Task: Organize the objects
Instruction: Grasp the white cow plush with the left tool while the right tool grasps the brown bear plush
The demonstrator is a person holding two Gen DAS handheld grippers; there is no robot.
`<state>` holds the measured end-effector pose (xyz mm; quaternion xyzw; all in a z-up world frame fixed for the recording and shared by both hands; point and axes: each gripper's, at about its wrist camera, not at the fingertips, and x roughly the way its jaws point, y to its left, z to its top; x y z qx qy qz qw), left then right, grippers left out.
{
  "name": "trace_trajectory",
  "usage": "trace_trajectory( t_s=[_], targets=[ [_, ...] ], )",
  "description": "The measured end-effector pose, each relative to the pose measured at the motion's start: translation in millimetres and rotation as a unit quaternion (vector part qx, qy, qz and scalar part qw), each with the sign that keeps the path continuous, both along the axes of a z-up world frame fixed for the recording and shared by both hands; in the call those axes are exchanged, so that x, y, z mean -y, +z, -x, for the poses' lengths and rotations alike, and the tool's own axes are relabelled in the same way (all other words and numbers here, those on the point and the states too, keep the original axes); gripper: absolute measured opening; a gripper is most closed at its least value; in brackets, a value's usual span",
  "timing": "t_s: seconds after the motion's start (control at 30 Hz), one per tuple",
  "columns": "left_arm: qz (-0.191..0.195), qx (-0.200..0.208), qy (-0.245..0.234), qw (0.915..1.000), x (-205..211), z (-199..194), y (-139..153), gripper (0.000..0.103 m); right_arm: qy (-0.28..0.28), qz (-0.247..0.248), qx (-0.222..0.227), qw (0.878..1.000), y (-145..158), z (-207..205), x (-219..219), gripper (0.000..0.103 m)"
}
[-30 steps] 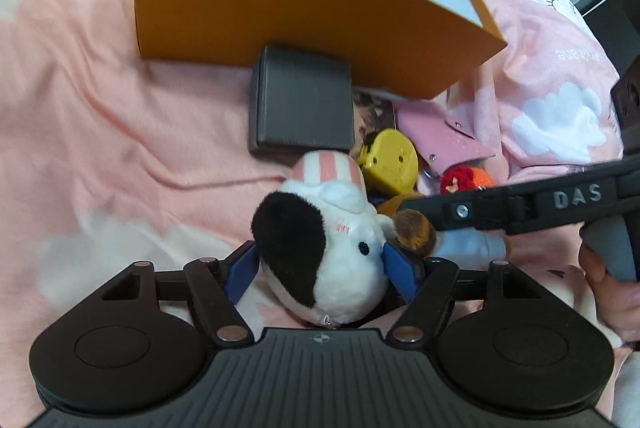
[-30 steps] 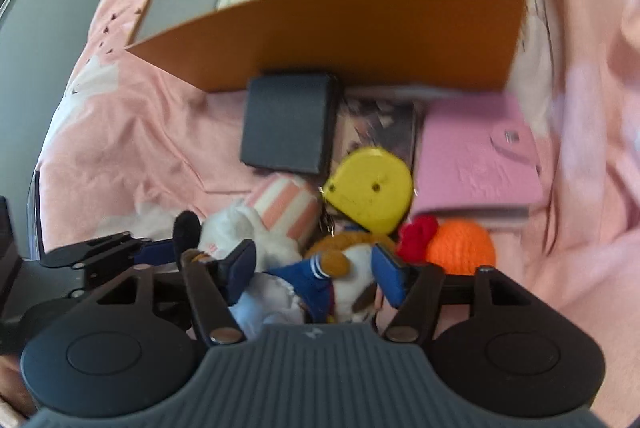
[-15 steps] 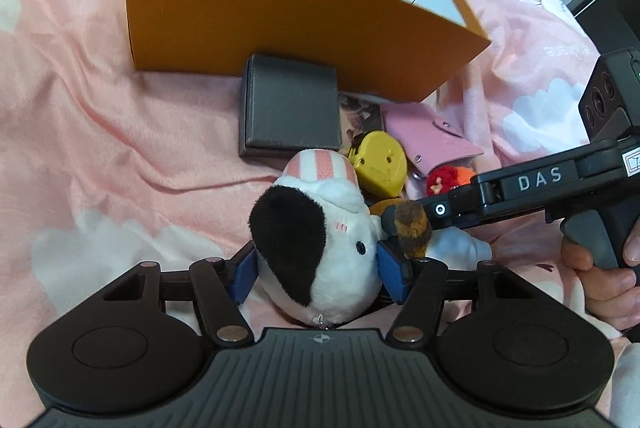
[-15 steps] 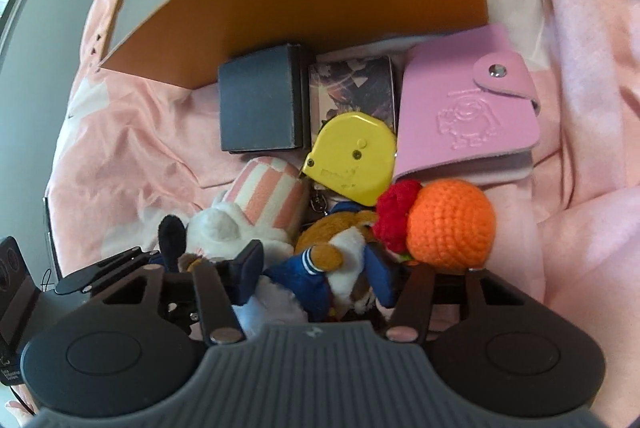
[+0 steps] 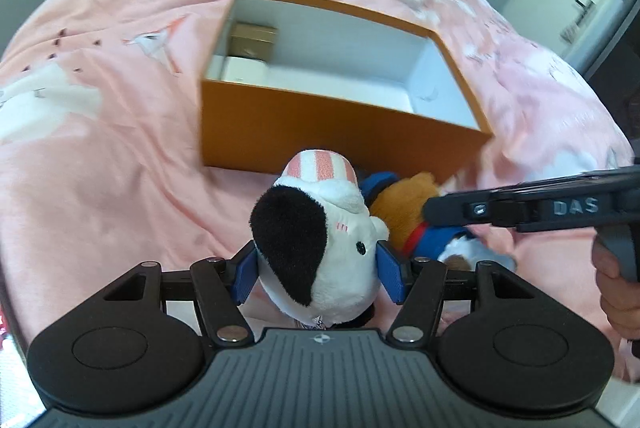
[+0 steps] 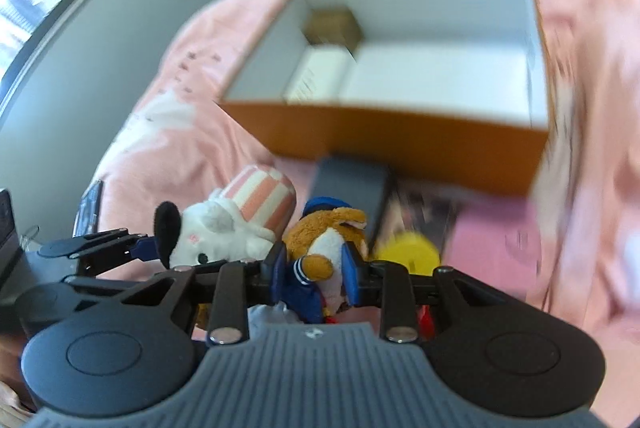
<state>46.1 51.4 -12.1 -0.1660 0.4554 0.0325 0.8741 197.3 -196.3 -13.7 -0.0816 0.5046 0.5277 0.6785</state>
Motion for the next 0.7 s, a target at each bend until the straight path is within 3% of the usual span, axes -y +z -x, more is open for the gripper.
trace_trajectory(
  t_s=[0.17,0.27,0.37,0.47,0.6,0.7],
  targets=[
    [0.012,-0.02,0.038,0.999,-11,-14,-19,0.07,0.029,-0.023,0.079,0.996,0,4,-18,0.031],
    [0.007,-0.048,0.039,0.998,-11,-21,-38,0.07,0.028,0.001,0.103,0.994,-18,3,-32,0.031],
    [0.016,-0.074,0.035,0.9965,-13,-22,-51,0.071,0.029,0.014,0.091,0.995,-29,0,-30,0.031],
    [0.029,-0.073,0.039,0.9961,-18,-23,-51,0.073,0.018,0.045,0.065,0.997,-40,-5,-25,0.031],
    [0.032,-0.077,0.023,0.9963,-19,-23,-49,0.078,0.01,0.043,0.031,0.999,-47,-9,-14,0.031],
    [0.04,-0.078,0.014,0.9961,-21,-22,-43,0.079,0.004,0.048,0.015,0.999,-50,-10,-13,0.038]
  ],
)
